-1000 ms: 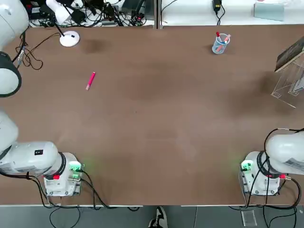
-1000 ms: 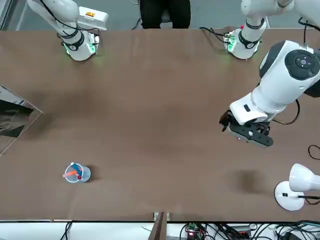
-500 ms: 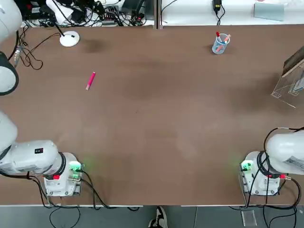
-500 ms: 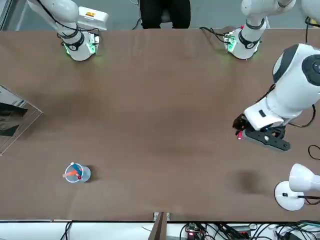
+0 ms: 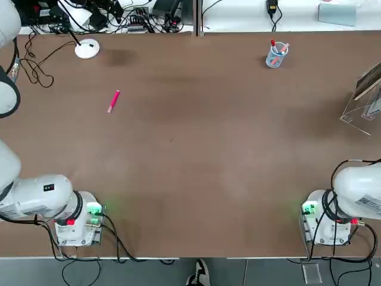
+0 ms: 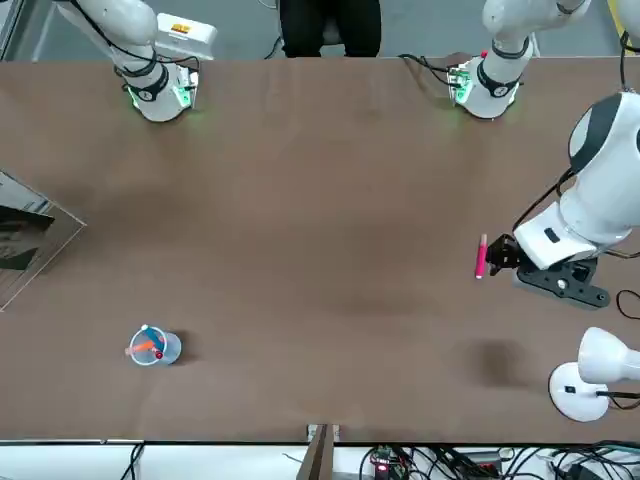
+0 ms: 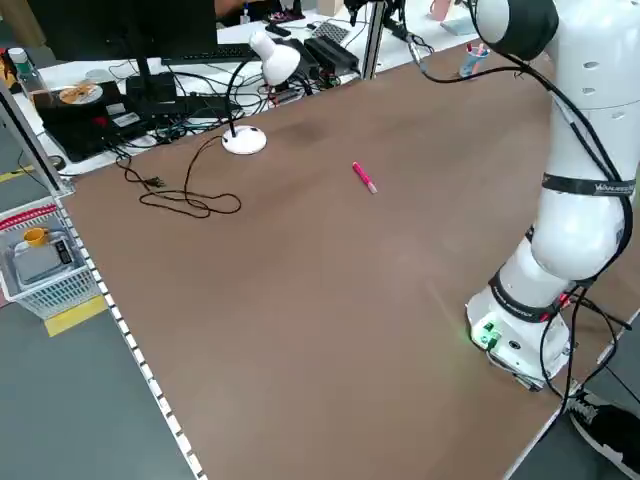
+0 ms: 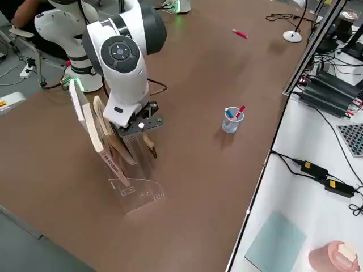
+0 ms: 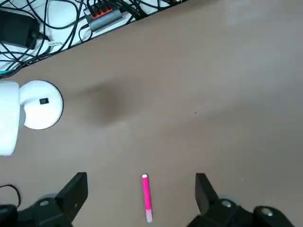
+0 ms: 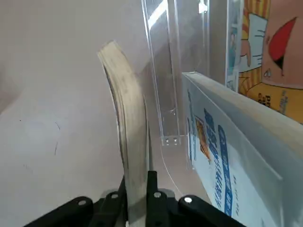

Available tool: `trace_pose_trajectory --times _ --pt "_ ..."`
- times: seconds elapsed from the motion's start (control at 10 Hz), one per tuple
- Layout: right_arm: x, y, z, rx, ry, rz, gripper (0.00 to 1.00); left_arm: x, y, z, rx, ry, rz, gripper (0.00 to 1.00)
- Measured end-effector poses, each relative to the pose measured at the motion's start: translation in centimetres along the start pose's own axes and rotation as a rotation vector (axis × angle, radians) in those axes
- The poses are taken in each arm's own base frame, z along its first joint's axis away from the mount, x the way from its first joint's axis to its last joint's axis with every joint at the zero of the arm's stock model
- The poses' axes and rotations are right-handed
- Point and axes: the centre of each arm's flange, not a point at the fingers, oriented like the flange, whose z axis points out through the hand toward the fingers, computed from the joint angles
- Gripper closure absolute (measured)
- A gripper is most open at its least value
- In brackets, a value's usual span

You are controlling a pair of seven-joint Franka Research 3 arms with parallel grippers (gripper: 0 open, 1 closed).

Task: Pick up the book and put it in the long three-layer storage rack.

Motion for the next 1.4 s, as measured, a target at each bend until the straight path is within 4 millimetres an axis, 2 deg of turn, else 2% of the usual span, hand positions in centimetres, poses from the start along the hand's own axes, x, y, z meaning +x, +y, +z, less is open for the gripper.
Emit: trace_pose_trajectory --times 0.3,0.6,1.0,1.4 --pt "0.4 0.1 0.9 -0.014 -0.014 0.001 0.85 -0.1 -0.8 0.1 0.003 -0.005 -0.019 0.00" --pt "0.8 0.8 1.8 -0.053 -0.037 -0.013 0.85 -0.7 -3.5 0.2 0.008 -0.020 -0.058 0.00" --pt "0.9 1.2 1.8 -0.110 -0.034 -0.041 0.85 -1.9 -3.6 1.0 0.000 -0.127 -0.122 0.00" --pt "0.9 1.1 1.8 -0.110 -0.033 -0.043 0.85 -4.2 -4.1 -1.7 -0.014 -0.182 -0.223 0.00"
